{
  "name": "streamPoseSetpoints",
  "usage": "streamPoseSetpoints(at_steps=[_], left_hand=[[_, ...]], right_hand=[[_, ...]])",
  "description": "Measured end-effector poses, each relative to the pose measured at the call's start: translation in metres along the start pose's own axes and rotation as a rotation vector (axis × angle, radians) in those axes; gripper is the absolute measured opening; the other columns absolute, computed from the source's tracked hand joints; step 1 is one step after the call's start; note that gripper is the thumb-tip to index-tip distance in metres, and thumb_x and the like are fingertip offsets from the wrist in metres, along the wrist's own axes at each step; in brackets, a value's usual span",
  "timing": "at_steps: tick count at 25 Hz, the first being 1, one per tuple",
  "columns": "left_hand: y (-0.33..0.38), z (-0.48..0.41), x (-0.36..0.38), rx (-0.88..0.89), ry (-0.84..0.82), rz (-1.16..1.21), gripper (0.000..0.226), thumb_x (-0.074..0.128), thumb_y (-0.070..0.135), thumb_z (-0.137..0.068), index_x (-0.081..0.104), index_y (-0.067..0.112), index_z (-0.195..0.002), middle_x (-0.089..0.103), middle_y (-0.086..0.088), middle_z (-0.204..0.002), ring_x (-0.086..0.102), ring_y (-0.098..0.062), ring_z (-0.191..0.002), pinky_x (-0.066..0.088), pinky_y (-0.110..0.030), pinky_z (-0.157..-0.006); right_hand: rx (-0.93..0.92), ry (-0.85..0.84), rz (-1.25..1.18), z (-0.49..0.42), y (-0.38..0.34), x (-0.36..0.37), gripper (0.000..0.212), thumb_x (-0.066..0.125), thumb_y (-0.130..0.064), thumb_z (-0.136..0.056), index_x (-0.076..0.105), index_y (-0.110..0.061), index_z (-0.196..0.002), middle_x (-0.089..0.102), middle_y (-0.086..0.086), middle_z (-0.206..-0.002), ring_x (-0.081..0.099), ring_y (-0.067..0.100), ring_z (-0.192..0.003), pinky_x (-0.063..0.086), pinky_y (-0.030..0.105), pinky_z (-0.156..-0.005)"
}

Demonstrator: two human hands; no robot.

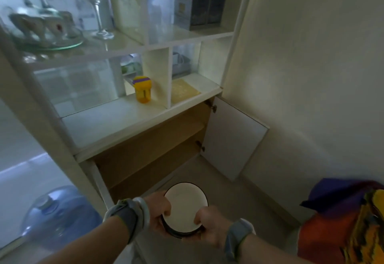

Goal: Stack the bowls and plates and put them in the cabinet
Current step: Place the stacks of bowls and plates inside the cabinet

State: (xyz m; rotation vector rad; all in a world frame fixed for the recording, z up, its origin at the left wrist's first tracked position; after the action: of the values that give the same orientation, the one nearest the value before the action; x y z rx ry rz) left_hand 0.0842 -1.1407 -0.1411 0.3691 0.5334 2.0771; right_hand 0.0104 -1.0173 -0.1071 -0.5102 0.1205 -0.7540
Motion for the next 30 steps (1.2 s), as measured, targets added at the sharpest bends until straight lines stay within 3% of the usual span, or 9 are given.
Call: streamPoseSetpoints(at_steps=[3,6,12,14,17,22,25,30], left_hand=[[0.013,-0.025,-0.001,-0.048,0.053,0.079,0.058,0.032,-0.012,-0.088,0.035,0.015,-0.139,0.038,-0.021,-0.132,0.039,-0.053,-0.122,0.042,-0.067,-0.094],[0.028,-0.035,0.007,-0.066,0.078,0.142,0.062,0.032,-0.012,-0.086,0.036,0.019,-0.140,0.036,-0.022,-0.139,0.039,-0.053,-0.122,0.041,-0.068,-0.093],[0.082,-0.063,0.034,0.027,0.204,0.303,0.064,0.034,-0.014,-0.082,0.042,0.019,-0.136,0.042,-0.024,-0.136,0.043,-0.055,-0.118,0.042,-0.071,-0.089],[0.100,-0.067,0.040,0.059,0.246,0.354,0.066,0.036,-0.013,-0.080,0.041,0.020,-0.137,0.044,-0.025,-0.134,0.046,-0.056,-0.115,0.043,-0.071,-0.087],[0.111,-0.078,0.033,0.084,0.286,0.413,0.073,0.041,-0.011,-0.073,0.040,0.021,-0.139,0.045,-0.024,-0.131,0.049,-0.055,-0.111,0.045,-0.072,-0.082],[0.129,-0.078,0.015,0.105,0.330,0.495,0.069,0.037,-0.014,-0.078,0.041,0.021,-0.137,0.046,-0.023,-0.130,0.049,-0.052,-0.111,0.046,-0.072,-0.082],[0.135,-0.083,0.001,0.108,0.348,0.523,0.075,0.036,-0.015,-0.077,0.037,0.024,-0.141,0.043,-0.023,-0.133,0.048,-0.052,-0.113,0.045,-0.073,-0.082],[0.150,-0.095,-0.019,0.156,0.328,0.558,0.064,0.032,-0.015,-0.077,0.047,0.018,-0.130,0.046,-0.025,-0.128,0.048,-0.053,-0.112,0.043,-0.075,-0.081]], right_hand=[[0.045,-0.070,0.099,-0.031,-0.027,-0.011,0.049,0.030,0.012,-0.091,0.038,-0.005,-0.136,0.050,0.015,-0.103,0.053,0.034,-0.079,0.054,0.053,-0.069],[0.063,-0.116,0.183,-0.047,-0.052,-0.024,0.050,0.030,0.011,-0.091,0.037,-0.005,-0.138,0.051,0.013,-0.094,0.054,0.034,-0.078,0.054,0.050,-0.064],[-0.005,-0.211,0.372,-0.074,-0.132,-0.064,0.046,0.032,0.013,-0.090,0.043,-0.015,-0.124,0.052,0.010,-0.093,0.054,0.034,-0.082,0.049,0.063,-0.091],[-0.040,-0.210,0.428,-0.089,-0.159,-0.073,0.052,0.034,0.013,-0.089,0.043,-0.015,-0.131,0.053,0.012,-0.101,0.055,0.035,-0.089,0.050,0.062,-0.088],[-0.050,-0.230,0.493,-0.101,-0.183,-0.072,0.054,0.035,0.013,-0.089,0.041,-0.015,-0.136,0.054,0.010,-0.098,0.055,0.034,-0.089,0.053,0.057,-0.081],[-0.048,-0.243,0.542,-0.114,-0.206,-0.055,0.040,0.035,0.010,-0.091,0.042,-0.019,-0.118,0.051,0.015,-0.110,0.052,0.039,-0.103,0.049,0.062,-0.091],[-0.043,-0.271,0.511,-0.119,-0.216,-0.045,0.040,0.033,0.010,-0.091,0.042,-0.015,-0.121,0.048,0.019,-0.120,0.051,0.040,-0.105,0.046,0.063,-0.095],[-0.036,-0.301,0.477,-0.137,-0.232,-0.028,0.040,0.032,0.011,-0.091,0.040,-0.015,-0.119,0.046,0.019,-0.120,0.049,0.041,-0.105,0.045,0.064,-0.095]])
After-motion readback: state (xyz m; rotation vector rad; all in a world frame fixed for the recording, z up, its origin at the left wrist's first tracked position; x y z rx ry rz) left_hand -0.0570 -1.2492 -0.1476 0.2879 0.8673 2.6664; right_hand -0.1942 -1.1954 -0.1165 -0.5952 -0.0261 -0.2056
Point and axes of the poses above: each hand's wrist, its own z-axis away from the middle knuckle, its own x-axis out of the palm, y = z × x, the point moved 8 cm from there along -z, towards the middle knuckle
